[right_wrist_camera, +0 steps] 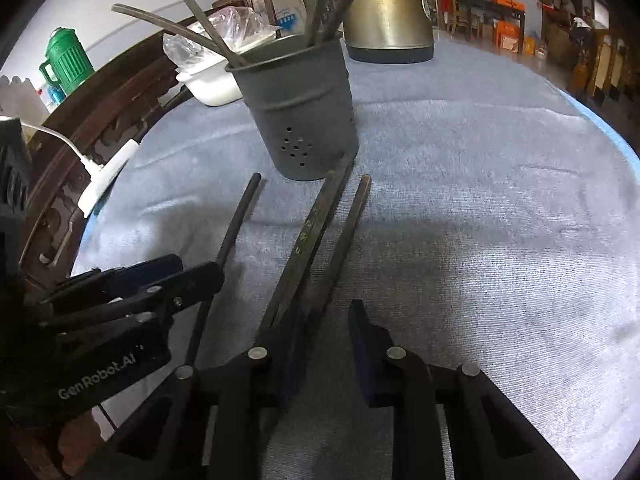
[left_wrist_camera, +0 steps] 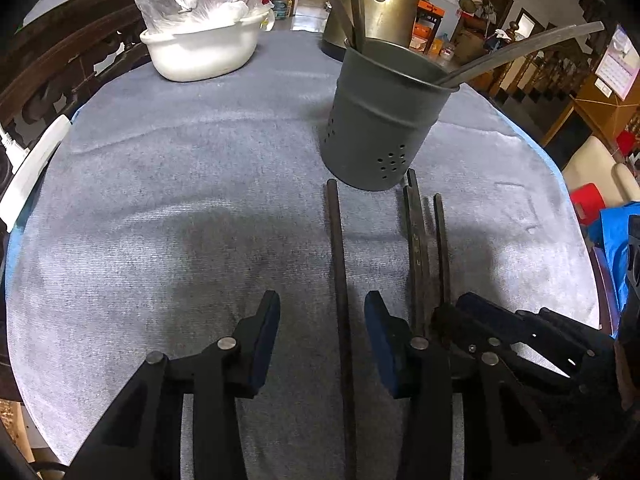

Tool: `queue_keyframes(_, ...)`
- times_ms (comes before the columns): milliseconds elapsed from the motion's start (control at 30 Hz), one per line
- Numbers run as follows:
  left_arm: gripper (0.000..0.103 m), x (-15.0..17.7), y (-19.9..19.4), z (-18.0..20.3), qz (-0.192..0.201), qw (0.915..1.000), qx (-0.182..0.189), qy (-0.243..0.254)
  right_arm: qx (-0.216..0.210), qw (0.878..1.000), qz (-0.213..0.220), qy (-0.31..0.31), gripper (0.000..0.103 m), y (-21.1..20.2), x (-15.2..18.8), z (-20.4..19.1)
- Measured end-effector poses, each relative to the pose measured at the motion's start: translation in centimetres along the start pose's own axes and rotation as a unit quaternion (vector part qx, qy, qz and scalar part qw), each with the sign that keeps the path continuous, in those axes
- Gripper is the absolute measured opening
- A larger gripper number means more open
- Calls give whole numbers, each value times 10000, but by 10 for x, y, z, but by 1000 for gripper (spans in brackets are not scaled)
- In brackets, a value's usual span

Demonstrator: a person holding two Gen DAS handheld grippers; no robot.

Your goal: Organize utensils

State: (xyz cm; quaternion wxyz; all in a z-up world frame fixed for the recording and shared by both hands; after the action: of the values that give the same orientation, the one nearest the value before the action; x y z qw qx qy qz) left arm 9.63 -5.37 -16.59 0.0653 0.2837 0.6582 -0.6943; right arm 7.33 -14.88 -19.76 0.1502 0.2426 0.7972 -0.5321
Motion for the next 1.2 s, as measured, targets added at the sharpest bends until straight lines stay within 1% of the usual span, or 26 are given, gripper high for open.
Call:
queue_keyframes(167,44,3,1,-3,-47,10000,-29,-5,131,9999,9,32,23,-6,1,9)
queue_keyframes(233,37,4,3,-2,-97,10000,-14,11,171,9998,25,88,23,-10,2,16)
queue_keyframes(333,30,6,3,-2,-172,9998,120,-72,189,9995,28,235,23,-15,1,27)
queue_keyframes(400,27,6,3,-1,-180,9997,138,-67,186,9993,24,325,23,-19,1,36)
queue_keyframes(467,19,6,4,0,-201,9995,251,-66,181,9990,1,413,22,-22,1,44)
queue_keyframes(500,13,6,6,0,-244,9991,331,-84,158,9988,-17,465,22,-24,0,48)
queue_keyframes(533,10,6,7,1,-298,9988,373,-107,93,9986,-32,527,22,-26,0,51)
queue_keyframes(567,10,7,9,2,-358,9985,398,-137,-20,9982,-52,599,22,-27,1,54)
queue_keyframes(633,10,8,9,2,-377,9983,402,-177,-390,9961,-118,777,22,-27,1,55)
queue_keyframes(700,10,8,9,2,-437,9979,422,-207,-771,9897,-159,1198,22,-26,0,62)
queue_keyframes(800,10,2,12,1,-554,9970,465,-258,-883,9835,-230,1562,23,-25,-5,71)
queue_keyframes(900,15,-8,12,0,-604,9968,437,-287,-609,9809,-308,1823,23,-25,-16,78)
queue_keyframes(1000,19,-21,9,-1,-484,9979,364,-233,-324,9806,-312,1906,23,-24,-27,81)
queue_keyframes(1067,19,-28,11,1,-513,9979,337,-197,-227,9778,-503,2023,23,-18,-29,83)
queue_keyframes(1100,19,-31,13,2,-544,9977,338,-200,-207,9774,-473,2052,23,-17,-32,82)
queue_keyframes(1200,19,-43,18,2,-557,9978,261,-248,19,9786,-563,1977,23,-13,-36,78)
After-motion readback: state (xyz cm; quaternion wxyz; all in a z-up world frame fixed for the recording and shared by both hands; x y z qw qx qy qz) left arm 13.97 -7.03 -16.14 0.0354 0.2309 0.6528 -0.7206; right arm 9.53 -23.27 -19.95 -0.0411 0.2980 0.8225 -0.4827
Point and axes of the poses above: each gripper's, at about its wrist camera, not at the fingertips, and y roughly the way its jaws point, z to its right, x to its underside, the point moved 5 cm from there along y, roughly the way its jaws point, and after that the axes turned 13 degrees about -x, right-handed, at the moved point
